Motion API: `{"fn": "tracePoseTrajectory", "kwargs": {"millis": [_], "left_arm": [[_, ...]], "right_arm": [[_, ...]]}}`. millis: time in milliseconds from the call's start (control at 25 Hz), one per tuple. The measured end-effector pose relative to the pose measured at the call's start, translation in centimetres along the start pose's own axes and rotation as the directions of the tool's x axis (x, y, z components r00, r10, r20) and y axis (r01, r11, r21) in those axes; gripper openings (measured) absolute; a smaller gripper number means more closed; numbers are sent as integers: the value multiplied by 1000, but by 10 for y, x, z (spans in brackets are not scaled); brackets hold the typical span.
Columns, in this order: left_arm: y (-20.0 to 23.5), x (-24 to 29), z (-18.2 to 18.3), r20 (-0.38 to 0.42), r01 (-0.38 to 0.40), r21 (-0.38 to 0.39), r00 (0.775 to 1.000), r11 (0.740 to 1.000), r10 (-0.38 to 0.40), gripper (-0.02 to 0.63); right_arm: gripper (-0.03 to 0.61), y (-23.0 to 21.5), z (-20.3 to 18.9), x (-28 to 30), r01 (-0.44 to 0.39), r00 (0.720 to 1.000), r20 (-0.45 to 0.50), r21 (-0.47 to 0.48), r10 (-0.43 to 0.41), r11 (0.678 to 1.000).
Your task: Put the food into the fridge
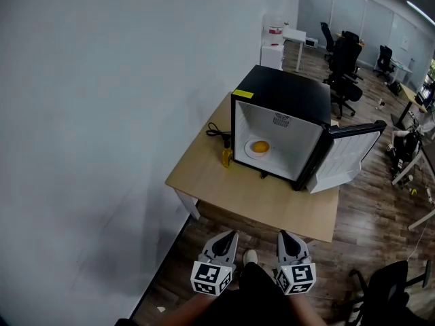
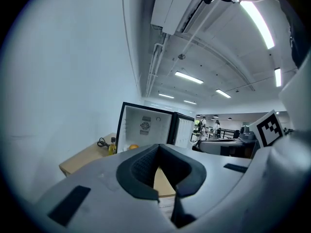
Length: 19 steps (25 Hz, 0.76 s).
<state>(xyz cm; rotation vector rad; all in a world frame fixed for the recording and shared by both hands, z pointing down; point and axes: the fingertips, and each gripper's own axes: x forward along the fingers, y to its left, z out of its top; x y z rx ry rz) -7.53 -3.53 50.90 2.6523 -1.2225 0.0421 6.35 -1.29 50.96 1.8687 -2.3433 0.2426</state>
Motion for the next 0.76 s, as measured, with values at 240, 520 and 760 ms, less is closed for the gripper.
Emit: {"fn": "tracePoseTrajectory", "kwargs": {"millis": [240,520,760], "left_arm": [[8,4,10,-3,7,-6,1000,1000,-7,14],[26,20,14,4,-17,-17,1000,1000,17,14],[50,49,17,-13,-35,-18,999,999,35,14]], "right_arm": [[60,3,19,8,-5,999,43,-42,7,999],[60,-1,17,37,-22,1000,12,-51,23,998],[60,-16,21,71,-23,1000,-2,-44,23,999]]}}
